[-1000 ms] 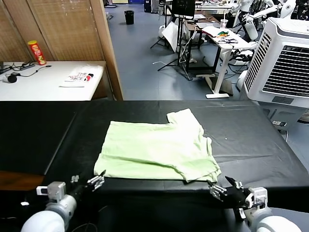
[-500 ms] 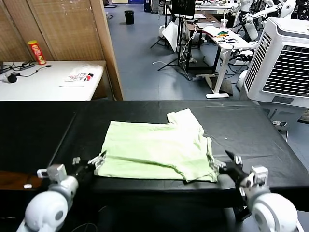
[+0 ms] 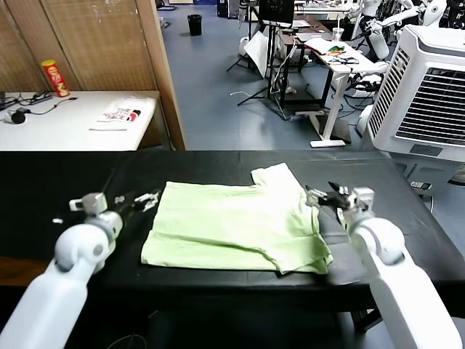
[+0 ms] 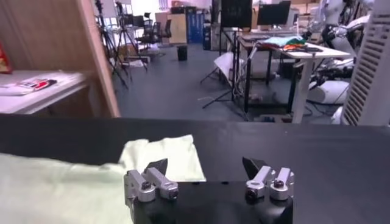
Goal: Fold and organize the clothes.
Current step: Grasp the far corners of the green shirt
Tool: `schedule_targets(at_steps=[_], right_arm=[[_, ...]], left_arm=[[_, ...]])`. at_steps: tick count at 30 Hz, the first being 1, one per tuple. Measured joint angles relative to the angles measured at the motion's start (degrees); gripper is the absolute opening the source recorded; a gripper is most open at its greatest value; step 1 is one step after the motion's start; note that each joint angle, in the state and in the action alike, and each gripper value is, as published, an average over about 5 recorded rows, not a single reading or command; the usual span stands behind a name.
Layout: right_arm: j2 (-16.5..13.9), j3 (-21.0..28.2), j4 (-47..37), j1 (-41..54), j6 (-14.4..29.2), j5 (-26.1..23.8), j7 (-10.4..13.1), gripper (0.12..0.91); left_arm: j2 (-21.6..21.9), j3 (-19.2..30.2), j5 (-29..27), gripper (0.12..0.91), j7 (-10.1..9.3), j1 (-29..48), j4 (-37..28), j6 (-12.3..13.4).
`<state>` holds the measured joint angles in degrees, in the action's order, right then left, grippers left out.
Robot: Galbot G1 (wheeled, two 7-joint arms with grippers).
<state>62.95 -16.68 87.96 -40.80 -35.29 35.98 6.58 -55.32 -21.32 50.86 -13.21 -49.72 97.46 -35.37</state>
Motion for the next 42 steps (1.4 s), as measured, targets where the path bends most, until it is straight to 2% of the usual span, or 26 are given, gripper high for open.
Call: schedule_targets(at_steps=[10,20,29,39,42], right_arm=[[3.4,6.5,-17.0,12.4,-1.7,0.5,-2.1,0.798],[4.2,9.3,-21.7,15.2,-2.6,-0.6,-3.7,0.798],[5.6,11.3,-25.2,17.5,-0.4,-3.1,-5.8,0.798],[6.7,11.7,-27.9,18.4,-0.5,-4.3,-5.9,0.796],[6.7,11.7,-28.3,18.5,-0.5,-4.3,-6.0,0.759]], left_arm=[[-3.0,8.1,-1.6,0.798,2.95,13.7,-16.8,-2.5],[-5.8,11.4,-4.0,0.798,5.61,20.8,-27.3,-3.2],[-6.5,11.6,-4.4,0.798,6.79,21.5,-30.6,-3.2],[-6.4,11.7,-3.8,0.798,7.48,20.2,-29.1,-4.0],[-6.4,11.7,-3.9,0.798,7.70,19.9,-28.6,-4.0]])
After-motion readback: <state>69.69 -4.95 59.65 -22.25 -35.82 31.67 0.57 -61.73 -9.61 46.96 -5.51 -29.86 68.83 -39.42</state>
